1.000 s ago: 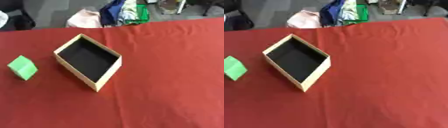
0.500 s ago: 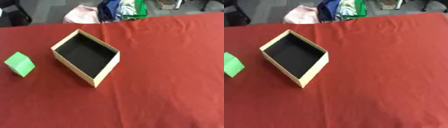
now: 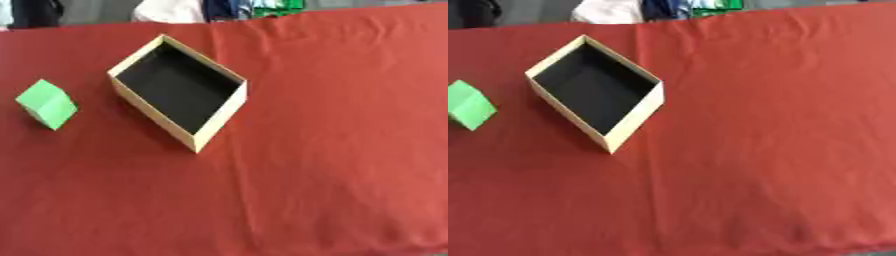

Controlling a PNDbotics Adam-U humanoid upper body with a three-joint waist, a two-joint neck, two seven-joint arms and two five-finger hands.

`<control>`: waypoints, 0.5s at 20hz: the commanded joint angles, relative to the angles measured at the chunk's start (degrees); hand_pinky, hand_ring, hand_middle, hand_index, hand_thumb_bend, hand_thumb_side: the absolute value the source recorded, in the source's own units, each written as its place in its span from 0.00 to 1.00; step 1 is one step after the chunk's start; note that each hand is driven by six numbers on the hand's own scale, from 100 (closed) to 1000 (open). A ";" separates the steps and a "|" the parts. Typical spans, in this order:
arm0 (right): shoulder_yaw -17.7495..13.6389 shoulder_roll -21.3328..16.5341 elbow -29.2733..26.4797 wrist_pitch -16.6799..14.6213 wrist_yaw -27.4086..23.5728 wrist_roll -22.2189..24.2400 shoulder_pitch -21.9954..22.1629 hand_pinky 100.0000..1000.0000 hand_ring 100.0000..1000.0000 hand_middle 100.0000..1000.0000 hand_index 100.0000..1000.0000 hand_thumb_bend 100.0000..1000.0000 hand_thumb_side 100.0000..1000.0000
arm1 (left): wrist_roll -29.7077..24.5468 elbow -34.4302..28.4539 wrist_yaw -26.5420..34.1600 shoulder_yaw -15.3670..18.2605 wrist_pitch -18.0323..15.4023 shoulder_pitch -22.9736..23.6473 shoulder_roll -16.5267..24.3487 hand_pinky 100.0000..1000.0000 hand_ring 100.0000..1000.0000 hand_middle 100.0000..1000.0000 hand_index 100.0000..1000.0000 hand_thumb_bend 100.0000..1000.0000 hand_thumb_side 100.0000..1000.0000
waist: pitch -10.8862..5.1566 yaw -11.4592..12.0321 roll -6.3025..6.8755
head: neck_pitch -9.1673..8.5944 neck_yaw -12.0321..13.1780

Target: Pick up objects on the table and place them in the box.

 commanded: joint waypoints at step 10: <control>-0.54 -0.91 -0.94 0.25 0.31 -0.24 -0.18 0.79 0.77 0.79 0.79 0.00 0.12 | -4.92 -0.78 -2.61 0.48 -1.34 -1.02 4.23 0.77 0.72 0.74 0.87 0.12 0.00 | -1.96 -0.07 -0.93 | 0.17 -4.00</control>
